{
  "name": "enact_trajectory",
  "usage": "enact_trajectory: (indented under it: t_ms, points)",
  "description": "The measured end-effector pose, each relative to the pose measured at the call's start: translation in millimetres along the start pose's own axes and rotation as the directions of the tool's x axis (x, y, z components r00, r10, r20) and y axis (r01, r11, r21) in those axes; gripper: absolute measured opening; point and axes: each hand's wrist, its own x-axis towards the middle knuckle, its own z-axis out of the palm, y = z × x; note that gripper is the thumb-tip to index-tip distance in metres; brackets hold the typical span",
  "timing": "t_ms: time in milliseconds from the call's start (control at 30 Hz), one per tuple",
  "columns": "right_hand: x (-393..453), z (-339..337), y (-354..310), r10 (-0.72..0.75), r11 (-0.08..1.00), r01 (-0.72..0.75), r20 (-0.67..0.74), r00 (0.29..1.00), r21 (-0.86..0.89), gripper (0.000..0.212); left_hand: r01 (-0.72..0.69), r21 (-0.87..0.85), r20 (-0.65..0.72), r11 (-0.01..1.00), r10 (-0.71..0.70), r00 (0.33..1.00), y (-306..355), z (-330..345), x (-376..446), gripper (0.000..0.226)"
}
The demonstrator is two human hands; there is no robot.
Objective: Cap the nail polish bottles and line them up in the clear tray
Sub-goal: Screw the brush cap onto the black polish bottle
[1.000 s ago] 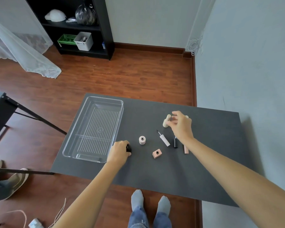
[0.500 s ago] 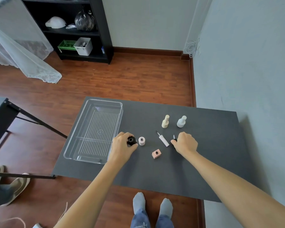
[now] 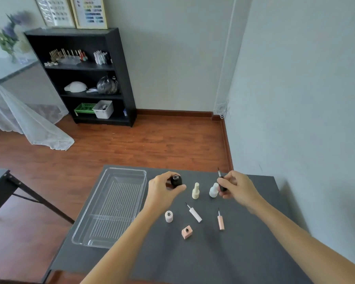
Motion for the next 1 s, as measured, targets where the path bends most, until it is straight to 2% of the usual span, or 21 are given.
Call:
enact_trajectory:
  t_ms: [267,500,600,733,900,1000]
  points:
    - [-5,-48,-106,-0.277,0.949,0.289,-0.101,0.956,0.129,0.009,-0.188,-0.142,-0.073,0.972,0.179,0.981,84,-4,20,0.019]
    - [-10,-75,-184,-0.485,0.817,0.503,-0.136,0.864,0.283,0.009,-0.319,-0.241,-0.184,0.917,0.279,0.942,145,-10,34,0.019]
    - [-10,-81,-209,-0.601,0.764,0.612,-0.121,0.790,0.204,0.008,-0.347,-0.215,-0.218,0.913,0.301,0.928,164,-12,39,0.018]
    - [-11,-84,-232,-0.695,0.717,0.697,-0.093,0.713,-0.018,0.020,-0.405,-0.235,-0.240,0.884,0.351,0.905,180,-12,43,0.019]
    - [-11,-83,-241,-0.742,0.661,0.719,-0.046,0.668,-0.215,0.024,-0.419,-0.256,-0.239,0.871,0.362,0.901,187,-10,44,0.017]
    - [-11,-83,-241,-0.753,0.640,0.719,-0.038,0.657,-0.270,0.025,-0.423,-0.259,-0.238,0.868,0.367,0.899,189,-10,42,0.014]
